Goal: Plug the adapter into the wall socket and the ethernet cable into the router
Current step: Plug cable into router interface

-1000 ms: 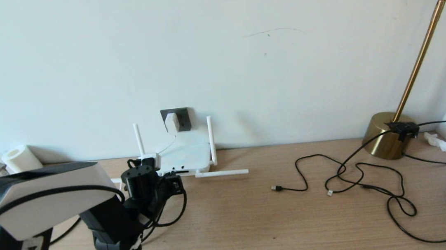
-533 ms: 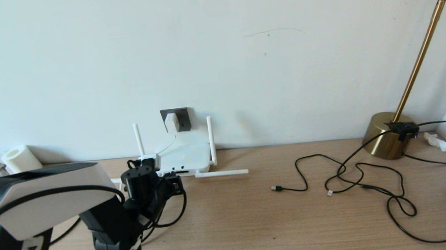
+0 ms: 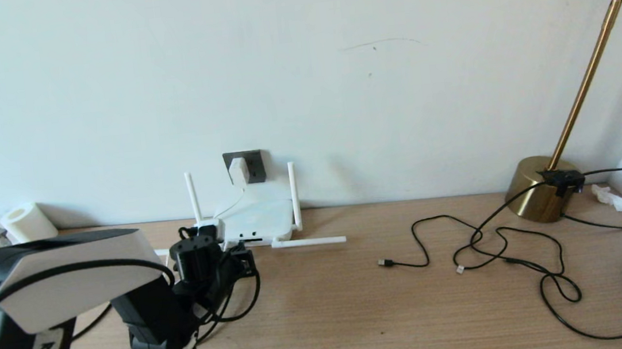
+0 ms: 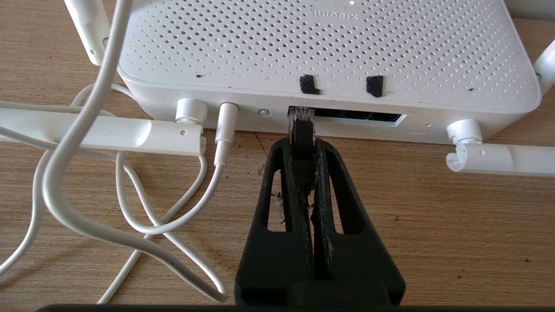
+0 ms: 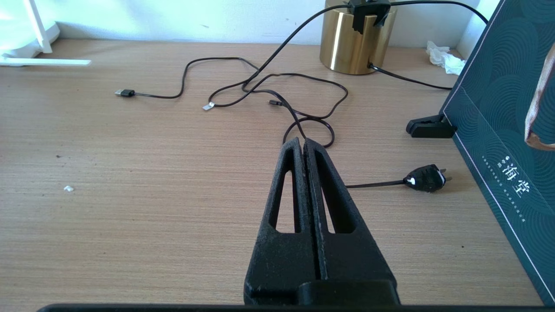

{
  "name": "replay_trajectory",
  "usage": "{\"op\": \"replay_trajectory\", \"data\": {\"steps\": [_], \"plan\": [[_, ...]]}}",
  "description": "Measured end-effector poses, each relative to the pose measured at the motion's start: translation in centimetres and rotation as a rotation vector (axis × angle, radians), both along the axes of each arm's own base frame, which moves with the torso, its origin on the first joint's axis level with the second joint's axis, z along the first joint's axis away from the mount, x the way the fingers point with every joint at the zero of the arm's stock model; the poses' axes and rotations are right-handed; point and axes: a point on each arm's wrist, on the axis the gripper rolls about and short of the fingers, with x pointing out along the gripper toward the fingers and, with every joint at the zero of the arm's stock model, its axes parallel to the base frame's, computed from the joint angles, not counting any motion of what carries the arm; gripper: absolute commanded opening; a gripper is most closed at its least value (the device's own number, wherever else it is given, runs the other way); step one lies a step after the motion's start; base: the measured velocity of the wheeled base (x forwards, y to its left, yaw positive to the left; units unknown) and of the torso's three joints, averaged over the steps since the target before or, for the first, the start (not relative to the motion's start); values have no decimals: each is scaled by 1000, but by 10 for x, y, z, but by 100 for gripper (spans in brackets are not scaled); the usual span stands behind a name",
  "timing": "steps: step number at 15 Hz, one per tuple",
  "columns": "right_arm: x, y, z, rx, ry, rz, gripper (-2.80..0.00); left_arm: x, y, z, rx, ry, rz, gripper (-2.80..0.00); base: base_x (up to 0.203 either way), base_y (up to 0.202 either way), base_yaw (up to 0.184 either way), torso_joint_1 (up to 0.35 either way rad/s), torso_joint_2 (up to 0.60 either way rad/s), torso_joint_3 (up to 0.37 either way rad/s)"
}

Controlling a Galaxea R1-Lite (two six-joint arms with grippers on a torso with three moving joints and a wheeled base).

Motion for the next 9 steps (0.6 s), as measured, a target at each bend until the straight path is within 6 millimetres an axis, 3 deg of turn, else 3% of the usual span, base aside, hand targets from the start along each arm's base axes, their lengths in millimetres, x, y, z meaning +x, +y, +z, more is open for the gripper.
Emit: {"op": "replay_trajectory", "data": {"steps": [9], "plan": [[0,0,0,0,0,0,-280,-1,-1,1,1,-3,-1,-280,0,0,0,0,0,0]]}}
